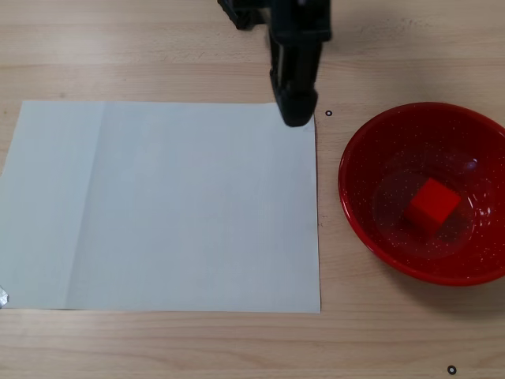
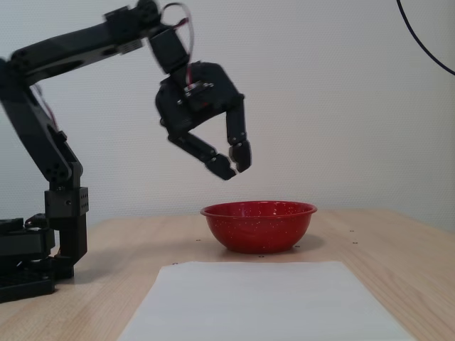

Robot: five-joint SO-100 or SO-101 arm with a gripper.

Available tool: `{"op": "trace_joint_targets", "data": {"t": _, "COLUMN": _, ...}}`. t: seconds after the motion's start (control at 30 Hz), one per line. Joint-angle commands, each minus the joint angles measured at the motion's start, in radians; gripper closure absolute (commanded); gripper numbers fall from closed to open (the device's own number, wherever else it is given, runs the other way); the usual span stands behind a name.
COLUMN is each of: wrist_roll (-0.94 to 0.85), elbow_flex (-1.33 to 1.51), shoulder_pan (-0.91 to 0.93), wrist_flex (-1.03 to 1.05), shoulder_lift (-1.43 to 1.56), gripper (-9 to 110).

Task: Grasp the red cube and put it in the red bowl.

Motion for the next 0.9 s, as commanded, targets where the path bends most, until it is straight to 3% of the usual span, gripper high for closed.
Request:
{"op": "trace_joint_targets", "data": {"t": 0.0, "wrist_roll": 0.012, "elbow_flex": 0.037, "shoulder_pan": -0.026, "wrist_flex": -0.078, "shoulder_lift": 0.143, "gripper": 101}}
{"op": "trace_joint_targets", "data": {"t": 0.43, "wrist_roll": 0.023, "elbow_flex": 0.718, "shoulder_pan": -0.107, "wrist_flex": -0.439, "shoulder_lift": 0.618, "gripper": 101}}
{"op": "trace_joint_targets", "data": {"t": 0.87, "wrist_roll": 0.043, "elbow_flex": 1.115, "shoulder_pan": -0.126, "wrist_flex": -0.632, "shoulder_lift": 0.864, "gripper": 101}}
